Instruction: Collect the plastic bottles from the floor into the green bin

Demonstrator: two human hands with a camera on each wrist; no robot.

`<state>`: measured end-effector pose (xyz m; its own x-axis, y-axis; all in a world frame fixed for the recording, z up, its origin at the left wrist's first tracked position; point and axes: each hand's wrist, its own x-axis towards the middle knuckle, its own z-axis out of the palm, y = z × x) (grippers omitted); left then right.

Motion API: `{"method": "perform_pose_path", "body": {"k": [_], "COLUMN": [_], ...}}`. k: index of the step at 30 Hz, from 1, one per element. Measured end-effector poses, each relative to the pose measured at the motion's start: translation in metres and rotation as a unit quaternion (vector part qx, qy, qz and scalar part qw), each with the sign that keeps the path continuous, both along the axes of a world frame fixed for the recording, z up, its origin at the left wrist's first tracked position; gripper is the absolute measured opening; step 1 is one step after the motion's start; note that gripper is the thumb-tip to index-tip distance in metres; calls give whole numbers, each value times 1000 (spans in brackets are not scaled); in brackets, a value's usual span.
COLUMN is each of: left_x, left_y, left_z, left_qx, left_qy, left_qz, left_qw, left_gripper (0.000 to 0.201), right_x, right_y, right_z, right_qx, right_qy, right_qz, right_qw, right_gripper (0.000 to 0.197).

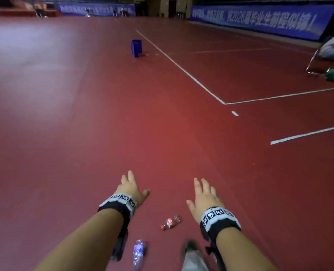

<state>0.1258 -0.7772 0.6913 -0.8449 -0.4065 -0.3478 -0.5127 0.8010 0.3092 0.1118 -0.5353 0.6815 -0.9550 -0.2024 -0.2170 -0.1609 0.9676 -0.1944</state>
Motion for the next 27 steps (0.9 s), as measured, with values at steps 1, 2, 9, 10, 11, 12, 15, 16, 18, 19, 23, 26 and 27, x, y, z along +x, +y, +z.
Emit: {"method": "perform_pose_path", "body": {"k": [1, 2, 9, 10, 11, 12, 15, 16, 18, 19, 23, 26, 27], "left_x": [-24, -48, -172, -187, -197, -206, -213, -209, -200, -193, -159, -110, -95], "left_y": [-4, -10, -69, -79, -88, -96, -111, -113, -114, -111, -105, -103, -105], "left_z": [-7, -16, -88, -105, -127, -153, -251, -290, -378, -421, -589, -684, -708], "left_qx": [-1, 0, 13, 14, 20, 26, 47, 51, 55, 62, 91, 105, 104], "left_qy": [-7, -11, -95, -106, -117, -131, -187, -209, -254, -281, -345, -401, -417], "left_qz": [2, 7, 126, 139, 150, 159, 188, 195, 201, 200, 191, 179, 180], "left_qw": [1000, 1000, 987, 985, 982, 978, 963, 957, 945, 937, 914, 892, 885], "left_gripper": [100, 100, 100, 99, 98, 97, 97, 98, 100, 101, 106, 106, 105], "right_x": [-26, -54, -237, -256, -271, -286, -316, -320, -326, -325, -325, -319, -319], "right_y": [-6, -13, -68, -74, -78, -83, -96, -99, -104, -104, -105, -111, -116], "right_z": [-8, -20, -93, -110, -130, -154, -244, -282, -366, -409, -583, -696, -728], "right_qx": [5, 8, 35, 45, 55, 70, 104, 114, 141, 157, 219, 252, 261], "right_qy": [-8, -12, -87, -100, -119, -136, -180, -190, -207, -228, -277, -291, -288], "right_qz": [5, 16, 123, 135, 149, 164, 201, 214, 243, 250, 278, 356, 381], "right_qw": [1000, 1000, 988, 985, 980, 975, 957, 951, 937, 928, 894, 852, 839], "right_gripper": [80, 80, 80, 80, 82, 83, 87, 88, 90, 92, 112, 128, 130]}}
